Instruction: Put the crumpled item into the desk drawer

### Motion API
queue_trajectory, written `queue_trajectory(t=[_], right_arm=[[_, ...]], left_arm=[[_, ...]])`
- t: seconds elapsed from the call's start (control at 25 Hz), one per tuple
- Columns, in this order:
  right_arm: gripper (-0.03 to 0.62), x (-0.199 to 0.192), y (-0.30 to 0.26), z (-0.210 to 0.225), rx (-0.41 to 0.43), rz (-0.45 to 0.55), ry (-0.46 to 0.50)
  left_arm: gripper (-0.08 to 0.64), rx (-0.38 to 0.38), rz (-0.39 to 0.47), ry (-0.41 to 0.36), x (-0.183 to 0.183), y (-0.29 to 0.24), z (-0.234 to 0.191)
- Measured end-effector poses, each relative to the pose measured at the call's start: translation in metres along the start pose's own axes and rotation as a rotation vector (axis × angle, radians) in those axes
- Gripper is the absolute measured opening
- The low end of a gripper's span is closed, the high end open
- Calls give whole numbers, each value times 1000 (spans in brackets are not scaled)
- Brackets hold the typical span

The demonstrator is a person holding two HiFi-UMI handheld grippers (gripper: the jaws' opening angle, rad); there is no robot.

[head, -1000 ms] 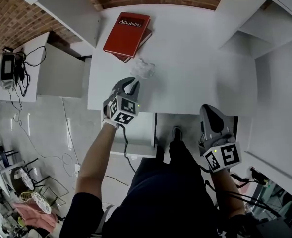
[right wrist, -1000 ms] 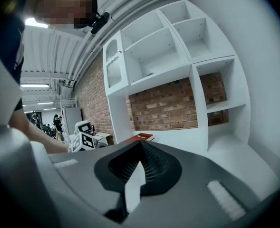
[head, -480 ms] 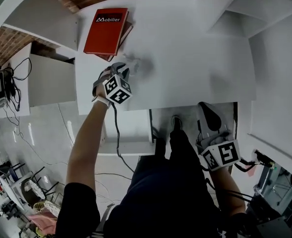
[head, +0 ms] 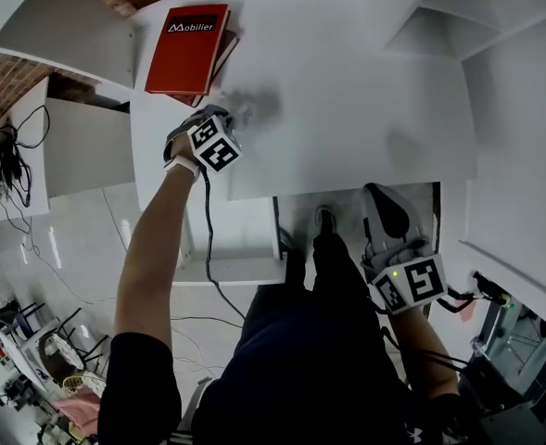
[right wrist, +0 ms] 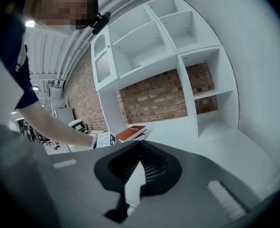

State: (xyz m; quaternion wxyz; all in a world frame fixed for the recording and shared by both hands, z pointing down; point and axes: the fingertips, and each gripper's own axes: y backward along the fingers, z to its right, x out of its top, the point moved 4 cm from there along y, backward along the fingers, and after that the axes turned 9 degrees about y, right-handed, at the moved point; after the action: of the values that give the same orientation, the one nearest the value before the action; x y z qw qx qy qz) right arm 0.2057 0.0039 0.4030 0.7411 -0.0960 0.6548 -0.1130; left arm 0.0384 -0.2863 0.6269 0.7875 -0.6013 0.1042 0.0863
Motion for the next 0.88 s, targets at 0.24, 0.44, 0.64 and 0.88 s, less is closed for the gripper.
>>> queue_trajectory(t=[0.24,0.44,0.64,0.88], right_arm=[[3,1,-7,-7,38,-6,9],[3,8,-12,-17,88,-11,17],[3,13,-20,-36,157,-18,40],[3,24,-34,-66,261,-16,79]], left_arm=[[3,33,36,53,-5,10,2],[2,54,70,113,-20,35,7],[2,64,115,201,-41,65,16],[2,104,178,308,-74,110,27]])
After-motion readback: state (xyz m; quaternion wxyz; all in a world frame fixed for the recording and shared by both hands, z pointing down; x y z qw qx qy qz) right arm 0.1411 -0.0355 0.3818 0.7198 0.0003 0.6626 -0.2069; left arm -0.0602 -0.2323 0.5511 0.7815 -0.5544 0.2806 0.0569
